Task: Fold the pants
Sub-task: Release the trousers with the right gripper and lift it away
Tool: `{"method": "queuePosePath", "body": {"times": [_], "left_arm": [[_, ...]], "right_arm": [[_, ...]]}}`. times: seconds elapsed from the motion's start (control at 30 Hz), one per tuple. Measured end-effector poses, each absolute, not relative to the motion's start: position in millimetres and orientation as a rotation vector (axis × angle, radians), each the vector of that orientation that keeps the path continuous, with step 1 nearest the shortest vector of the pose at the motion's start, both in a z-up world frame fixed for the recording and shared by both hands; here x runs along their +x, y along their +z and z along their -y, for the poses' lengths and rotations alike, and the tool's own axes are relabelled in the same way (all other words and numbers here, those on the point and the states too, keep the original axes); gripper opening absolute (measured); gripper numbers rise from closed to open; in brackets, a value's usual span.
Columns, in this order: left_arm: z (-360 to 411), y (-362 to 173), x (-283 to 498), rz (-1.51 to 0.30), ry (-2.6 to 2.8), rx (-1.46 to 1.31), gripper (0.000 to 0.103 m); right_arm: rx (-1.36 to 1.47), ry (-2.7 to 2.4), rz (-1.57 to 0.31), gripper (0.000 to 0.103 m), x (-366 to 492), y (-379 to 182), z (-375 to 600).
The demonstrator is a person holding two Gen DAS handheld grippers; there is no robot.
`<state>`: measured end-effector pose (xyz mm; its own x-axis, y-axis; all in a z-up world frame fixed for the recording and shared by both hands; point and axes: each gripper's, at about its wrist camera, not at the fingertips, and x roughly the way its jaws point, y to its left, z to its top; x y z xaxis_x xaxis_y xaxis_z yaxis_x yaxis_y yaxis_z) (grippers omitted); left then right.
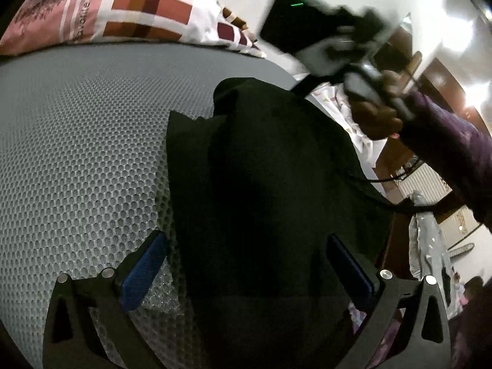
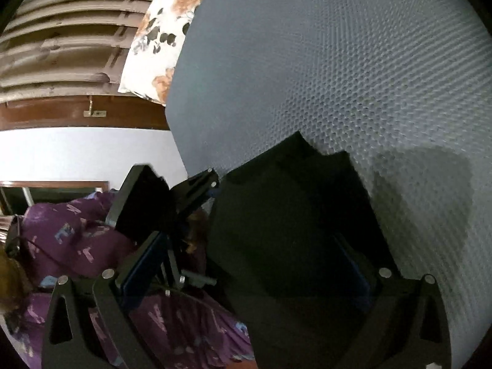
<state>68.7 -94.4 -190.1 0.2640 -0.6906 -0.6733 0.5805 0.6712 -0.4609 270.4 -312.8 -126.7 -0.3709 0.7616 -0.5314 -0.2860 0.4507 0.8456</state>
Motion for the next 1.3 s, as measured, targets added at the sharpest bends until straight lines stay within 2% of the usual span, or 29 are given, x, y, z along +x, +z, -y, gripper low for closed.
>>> {"method": "queuePosePath", "body": {"times": [0.1, 0.27, 0.43, 0.7, 0.8, 0.83, 0.87, 1.03, 1.1, 1.3], "left_arm": [[92.3, -192.1, 59.8, -0.958, -0.871, -0.101, 0.103], [94.9, -192.4, 56.7, -0.951, -0.884, -0.112, 0.103], [82.3, -193.7, 58.8, -0.945, -0.895, -0.161, 0.103], [78.0, -192.8, 62.6, -0.948, -0.890, -0.163, 0.103], [85.3, -191.3, 61.8, -0.960, -0.880, -0.157, 0.103], [85.8, -190.5, 60.8, -0.965, -0.876, -0.154, 0.103], [86.1, -190.2, 61.6, -0.969, -0.872, -0.150, 0.103], [83.9, -186.5, 62.6, -1.007, -0.816, -0.138, 0.103], [78.0, -185.8, 65.5, -1.022, -0.790, -0.169, 0.103], [47.8, -174.4, 88.2, -1.054, -0.679, -0.263, 0.103]], "right_arm": [[0.413, 1.227, -1.611, 0.103, 280.2, -140.7, 284.4], [0.504, 1.323, -1.473, 0.103, 282.0, -128.0, 279.9], [0.761, 1.443, -1.180, 0.103, 279.7, -106.6, 317.6], [0.855, 1.349, -1.150, 0.103, 285.8, -133.1, 337.2], [0.824, 1.094, -1.183, 0.103, 301.8, -145.0, 354.1], [0.866, 0.980, -1.210, 0.096, 307.7, -155.1, 365.0], [0.912, 0.956, -1.200, 0.096, 309.7, -156.3, 371.1], [1.063, 0.846, -0.908, 0.097, 266.3, -122.0, 432.5], [1.045, 0.850, -0.864, 0.098, 240.9, -110.9, 436.0], [0.756, 0.667, -0.876, 0.098, 182.2, -84.2, 422.7]]}}
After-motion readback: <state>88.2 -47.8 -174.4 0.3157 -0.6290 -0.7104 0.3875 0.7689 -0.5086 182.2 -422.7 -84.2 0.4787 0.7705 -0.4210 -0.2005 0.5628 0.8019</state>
